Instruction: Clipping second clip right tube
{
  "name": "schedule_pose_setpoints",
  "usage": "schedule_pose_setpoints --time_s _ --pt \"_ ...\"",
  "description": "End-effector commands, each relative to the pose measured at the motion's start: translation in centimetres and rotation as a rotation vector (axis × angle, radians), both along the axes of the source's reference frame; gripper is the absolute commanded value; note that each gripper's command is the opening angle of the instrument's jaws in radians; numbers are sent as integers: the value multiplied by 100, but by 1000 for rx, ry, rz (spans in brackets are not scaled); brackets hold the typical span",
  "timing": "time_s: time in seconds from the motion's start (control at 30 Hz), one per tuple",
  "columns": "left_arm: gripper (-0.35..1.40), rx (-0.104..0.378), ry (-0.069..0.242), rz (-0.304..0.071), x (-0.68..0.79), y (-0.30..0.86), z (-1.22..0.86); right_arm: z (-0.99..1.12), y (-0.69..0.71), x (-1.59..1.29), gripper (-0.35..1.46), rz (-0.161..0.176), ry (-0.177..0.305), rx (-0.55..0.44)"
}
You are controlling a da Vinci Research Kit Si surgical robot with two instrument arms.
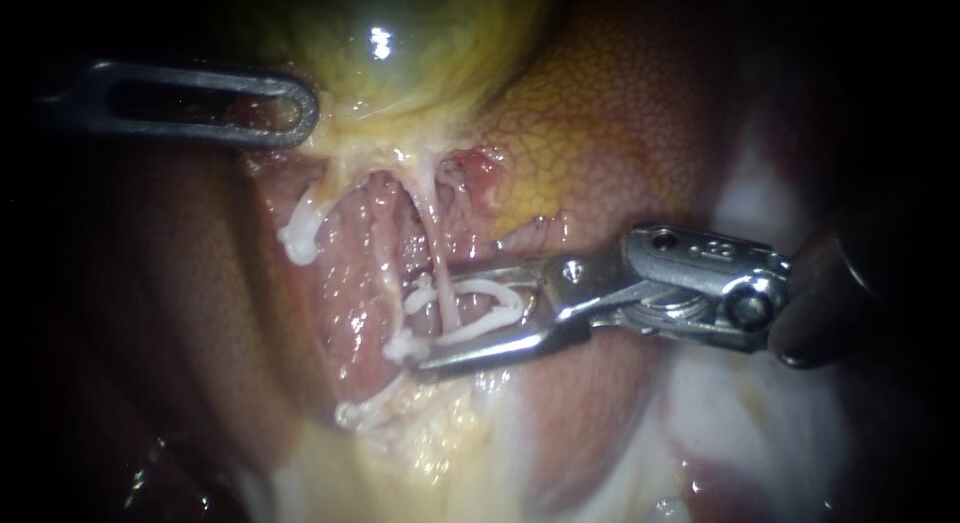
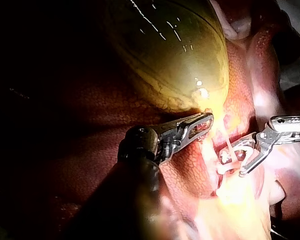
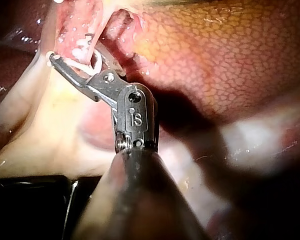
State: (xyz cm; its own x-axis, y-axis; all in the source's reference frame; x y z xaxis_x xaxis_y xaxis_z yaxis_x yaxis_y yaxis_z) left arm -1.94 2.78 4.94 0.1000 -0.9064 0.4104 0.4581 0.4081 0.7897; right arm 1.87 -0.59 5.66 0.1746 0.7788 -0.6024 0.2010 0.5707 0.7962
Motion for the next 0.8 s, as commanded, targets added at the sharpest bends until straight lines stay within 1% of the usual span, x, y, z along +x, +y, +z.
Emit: schedule_pose_setpoints --time_s 0.03,0.1,0.2,0.3,0.43,0.53,0.8 --pt "-35 0 0 0 0 0 0 -1 -1 0 45 -3 12 9" --pt "-35 0 0 0 0 0 0 -4 -3 2 45 -7 34 18" --pt "-35 0 0 0 0 0 0 -10 -7 5 43 -22 52 43" --pt "-35 0 0 -1 -1 0 0 -15 -11 8 42 -37 61 48" --pt "-35 0 1 -1 -1 0 0 -16 -13 12 39 -36 64 48" --pt "-35 0 1 -1 -2 0 1 -16 -12 12 32 -37 60 59" --pt "-35 -1 1 -2 -3 -1 1 -14 -10 11 1 -35 50 87"
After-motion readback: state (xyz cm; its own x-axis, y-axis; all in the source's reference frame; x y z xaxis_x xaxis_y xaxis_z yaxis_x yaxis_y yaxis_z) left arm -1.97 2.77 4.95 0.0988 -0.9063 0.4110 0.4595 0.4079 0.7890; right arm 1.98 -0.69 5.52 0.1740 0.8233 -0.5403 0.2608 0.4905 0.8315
